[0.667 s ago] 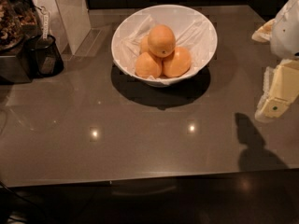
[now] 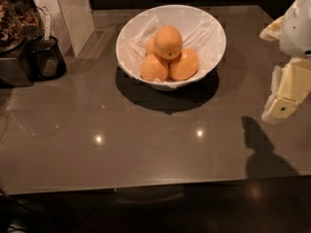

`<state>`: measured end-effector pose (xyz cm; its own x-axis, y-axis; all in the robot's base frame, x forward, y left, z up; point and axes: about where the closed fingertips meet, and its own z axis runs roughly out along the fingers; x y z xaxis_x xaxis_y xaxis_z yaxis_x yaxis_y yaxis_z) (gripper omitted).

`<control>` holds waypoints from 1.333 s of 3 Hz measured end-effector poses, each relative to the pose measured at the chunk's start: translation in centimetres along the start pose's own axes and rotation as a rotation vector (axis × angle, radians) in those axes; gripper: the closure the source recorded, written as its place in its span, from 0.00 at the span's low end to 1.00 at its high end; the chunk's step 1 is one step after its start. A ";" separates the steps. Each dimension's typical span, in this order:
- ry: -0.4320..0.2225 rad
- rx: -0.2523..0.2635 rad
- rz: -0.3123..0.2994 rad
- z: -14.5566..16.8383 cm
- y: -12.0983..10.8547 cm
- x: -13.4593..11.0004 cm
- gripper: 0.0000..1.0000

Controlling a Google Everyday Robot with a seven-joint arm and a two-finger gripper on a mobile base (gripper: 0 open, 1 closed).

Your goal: Pick orange from white bowl

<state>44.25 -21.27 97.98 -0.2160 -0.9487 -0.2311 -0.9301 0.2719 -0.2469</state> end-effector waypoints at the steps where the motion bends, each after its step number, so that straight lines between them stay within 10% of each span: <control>1: -0.080 -0.011 -0.047 0.0 -1.6 -3.1 0.00; 3: -0.257 -0.018 -0.202 -0.2 -6.5 -12.5 0.00; 4: -0.278 -0.002 -0.211 -0.7 -7.1 -13.5 0.00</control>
Offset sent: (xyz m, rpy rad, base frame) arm 0.0940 0.1084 0.0615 0.1934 -0.0967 0.2975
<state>53.55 -10.52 103.48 0.0705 -0.9036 -0.4226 -0.9463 0.0734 -0.3150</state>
